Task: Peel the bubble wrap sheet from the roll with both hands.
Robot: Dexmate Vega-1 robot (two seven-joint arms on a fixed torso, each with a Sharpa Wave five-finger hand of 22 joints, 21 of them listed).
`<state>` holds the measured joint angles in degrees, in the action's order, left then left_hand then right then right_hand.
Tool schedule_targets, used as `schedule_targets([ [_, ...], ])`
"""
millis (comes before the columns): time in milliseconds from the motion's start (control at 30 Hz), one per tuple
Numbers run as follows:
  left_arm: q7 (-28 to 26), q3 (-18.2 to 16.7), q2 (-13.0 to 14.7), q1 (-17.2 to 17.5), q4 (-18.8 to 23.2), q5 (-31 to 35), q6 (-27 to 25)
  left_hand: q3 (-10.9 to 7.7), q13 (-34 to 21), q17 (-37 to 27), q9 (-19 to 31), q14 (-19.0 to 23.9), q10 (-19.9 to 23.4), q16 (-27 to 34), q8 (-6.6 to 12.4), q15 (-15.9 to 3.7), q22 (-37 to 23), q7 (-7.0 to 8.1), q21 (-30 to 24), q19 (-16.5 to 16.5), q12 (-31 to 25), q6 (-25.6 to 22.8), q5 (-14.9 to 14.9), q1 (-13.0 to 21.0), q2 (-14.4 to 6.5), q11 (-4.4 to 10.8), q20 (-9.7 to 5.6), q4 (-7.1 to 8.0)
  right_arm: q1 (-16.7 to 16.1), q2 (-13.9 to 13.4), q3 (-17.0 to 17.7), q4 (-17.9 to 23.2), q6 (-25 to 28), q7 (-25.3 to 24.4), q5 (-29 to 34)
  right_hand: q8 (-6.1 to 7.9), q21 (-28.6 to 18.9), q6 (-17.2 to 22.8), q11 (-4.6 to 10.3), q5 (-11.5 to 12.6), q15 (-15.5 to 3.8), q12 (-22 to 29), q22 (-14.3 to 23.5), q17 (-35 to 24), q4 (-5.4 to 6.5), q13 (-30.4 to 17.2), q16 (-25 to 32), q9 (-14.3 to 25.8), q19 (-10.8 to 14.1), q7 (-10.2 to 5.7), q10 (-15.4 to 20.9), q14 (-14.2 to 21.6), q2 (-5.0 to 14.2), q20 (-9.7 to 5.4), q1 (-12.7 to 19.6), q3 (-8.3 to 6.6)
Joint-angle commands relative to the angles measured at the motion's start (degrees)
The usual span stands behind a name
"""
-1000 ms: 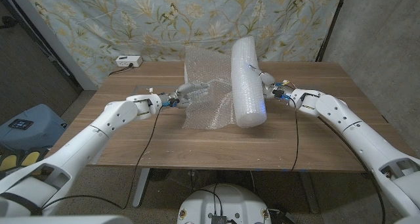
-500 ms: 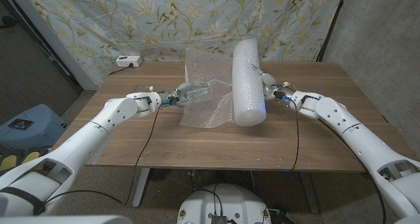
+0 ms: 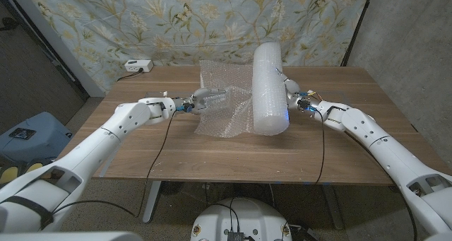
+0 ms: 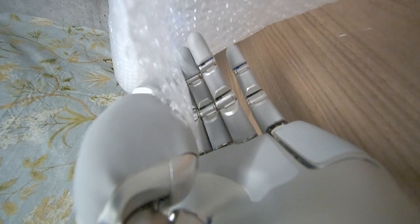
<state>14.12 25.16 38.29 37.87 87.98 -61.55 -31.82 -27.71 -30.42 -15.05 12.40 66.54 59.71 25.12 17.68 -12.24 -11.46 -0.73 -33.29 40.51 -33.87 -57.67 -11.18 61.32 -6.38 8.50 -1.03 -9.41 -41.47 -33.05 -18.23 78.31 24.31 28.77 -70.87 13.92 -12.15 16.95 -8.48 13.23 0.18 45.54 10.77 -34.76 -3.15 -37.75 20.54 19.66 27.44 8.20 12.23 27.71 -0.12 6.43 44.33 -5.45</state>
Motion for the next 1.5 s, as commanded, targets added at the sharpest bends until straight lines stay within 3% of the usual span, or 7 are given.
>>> schedule_targets([
  [33,-0.45,0.53,-0.09,-0.67,0.93,0.67,-1.01,0.26,-0.24,-0.19,0.12,0.23,1.23,-0.18,0.00,-0.24,-0.05,-0.86,-0.43,-0.21,0.24,-0.87,0.19,0.67,0.11,1.07,0.18,0.06,0.60,1.77,-0.44,-4.21,-3.95,6.92,1.71,-0.03,0.17,0.67,0.23,0.52,-0.01,-0.57,0.28,0.08,0.03,0.39,-0.26,0.04,-0.70,0.52,-0.29,-0.29,0.03,-0.03,-0.09,0.08],
  [467,-0.91,0.69,0.76,-0.73,2.11,0.88,-2.19,0.31,-0.33,-0.31,0.15,0.38,1.31,-0.30,-0.13,-0.23,-0.03,-0.95,-0.77,-0.30,0.42,-0.91,0.20,0.68,0.11,1.10,0.16,0.09,0.70,3.42,-0.66,-7.35,-5.93,11.43,2.77,-0.97,0.42,-0.96,-0.08,1.35,0.53,-3.22,0.29,0.60,0.27,2.29,-1.72,-0.59,-2.54,0.09,-1.90,-2.37,-0.67,-0.14,-1.24,1.08],
  [1000,-0.78,0.38,2.01,0.11,3.14,0.72,-2.55,0.34,-0.41,-0.44,0.19,0.46,1.43,-0.50,-0.28,-0.20,0.00,-0.90,-1.20,-0.37,0.64,-1.02,0.20,0.74,0.11,1.09,0.17,0.09,-0.53,3.82,-0.49,-7.05,-6.20,12.22,2.94,-1.34,0.37,-1.52,-1.13,2.79,2.01,-5.70,0.34,0.79,2.37,3.99,-2.70,-1.44,-4.00,0.71,-2.71,-4.20,-2.11,0.41,-5.84,3.85],
  [1500,-0.59,0.25,3.89,-0.09,4.57,0.89,-3.81,0.36,-0.61,-0.58,0.22,0.56,1.50,-0.66,-0.47,-0.22,0.03,-1.16,-1.59,-0.54,0.80,-1.01,0.20,0.83,0.10,1.17,0.13,0.07,-0.27,6.17,-0.32,-10.56,-8.52,14.32,3.13,-1.39,0.17,-1.72,-1.17,3.83,2.05,-6.83,0.34,0.89,2.90,4.79,-2.94,-1.77,-4.16,0.56,-2.87,-4.60,-2.05,0.48,-6.71,4.56],
])
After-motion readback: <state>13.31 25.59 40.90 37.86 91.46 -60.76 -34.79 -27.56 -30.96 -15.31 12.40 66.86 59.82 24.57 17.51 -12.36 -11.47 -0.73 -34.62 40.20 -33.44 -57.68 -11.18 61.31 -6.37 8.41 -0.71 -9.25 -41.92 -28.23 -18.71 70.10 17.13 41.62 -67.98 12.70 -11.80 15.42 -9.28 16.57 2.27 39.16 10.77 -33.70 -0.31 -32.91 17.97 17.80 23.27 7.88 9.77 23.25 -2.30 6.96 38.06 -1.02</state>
